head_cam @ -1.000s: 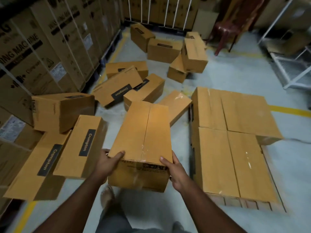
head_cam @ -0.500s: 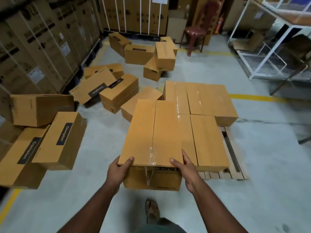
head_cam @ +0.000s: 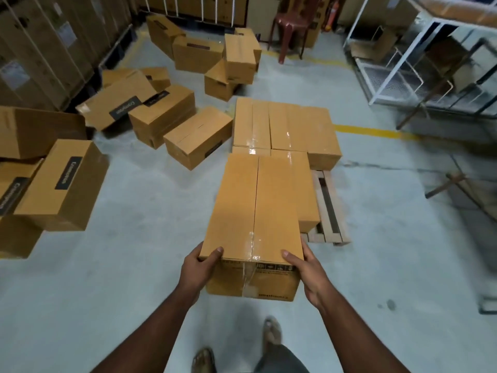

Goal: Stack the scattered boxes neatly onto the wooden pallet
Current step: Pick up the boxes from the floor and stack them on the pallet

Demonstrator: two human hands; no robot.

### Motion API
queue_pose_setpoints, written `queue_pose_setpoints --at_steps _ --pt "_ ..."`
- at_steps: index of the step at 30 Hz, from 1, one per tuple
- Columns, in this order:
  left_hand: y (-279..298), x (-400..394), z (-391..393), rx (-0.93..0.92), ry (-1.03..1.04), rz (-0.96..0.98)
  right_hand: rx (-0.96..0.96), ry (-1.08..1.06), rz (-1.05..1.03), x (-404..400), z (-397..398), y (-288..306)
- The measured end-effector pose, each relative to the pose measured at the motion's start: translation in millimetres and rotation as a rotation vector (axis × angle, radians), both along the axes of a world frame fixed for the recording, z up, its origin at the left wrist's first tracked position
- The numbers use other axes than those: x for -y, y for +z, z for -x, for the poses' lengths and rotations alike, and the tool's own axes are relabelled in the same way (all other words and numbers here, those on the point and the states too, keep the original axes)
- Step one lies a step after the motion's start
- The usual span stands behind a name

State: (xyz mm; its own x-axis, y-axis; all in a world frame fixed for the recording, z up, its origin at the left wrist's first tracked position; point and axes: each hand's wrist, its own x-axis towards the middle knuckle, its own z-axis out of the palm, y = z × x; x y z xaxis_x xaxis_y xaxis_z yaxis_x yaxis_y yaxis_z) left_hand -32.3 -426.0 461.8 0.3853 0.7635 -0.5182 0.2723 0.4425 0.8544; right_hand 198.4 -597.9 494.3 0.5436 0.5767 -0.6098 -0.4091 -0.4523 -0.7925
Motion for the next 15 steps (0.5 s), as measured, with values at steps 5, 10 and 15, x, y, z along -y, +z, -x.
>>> queue_pose_setpoints --at_steps 5,10,15 --pt "11.3 47.5 -89.4 0.01 -0.089 -0.075 0.035 0.015 -0.049 67.7 -82.2 5.7" --pt "8.3 116.5 -213.5 -0.006 -0.105 -0.107 0.02 -0.091 -0.077 143.4 -197.7 -6.2" --pt "18.2 168.6 -310.4 -0.003 -0.113 -0.119 -0.02 -0.101 -0.071 201.3 -290.6 -7.7"
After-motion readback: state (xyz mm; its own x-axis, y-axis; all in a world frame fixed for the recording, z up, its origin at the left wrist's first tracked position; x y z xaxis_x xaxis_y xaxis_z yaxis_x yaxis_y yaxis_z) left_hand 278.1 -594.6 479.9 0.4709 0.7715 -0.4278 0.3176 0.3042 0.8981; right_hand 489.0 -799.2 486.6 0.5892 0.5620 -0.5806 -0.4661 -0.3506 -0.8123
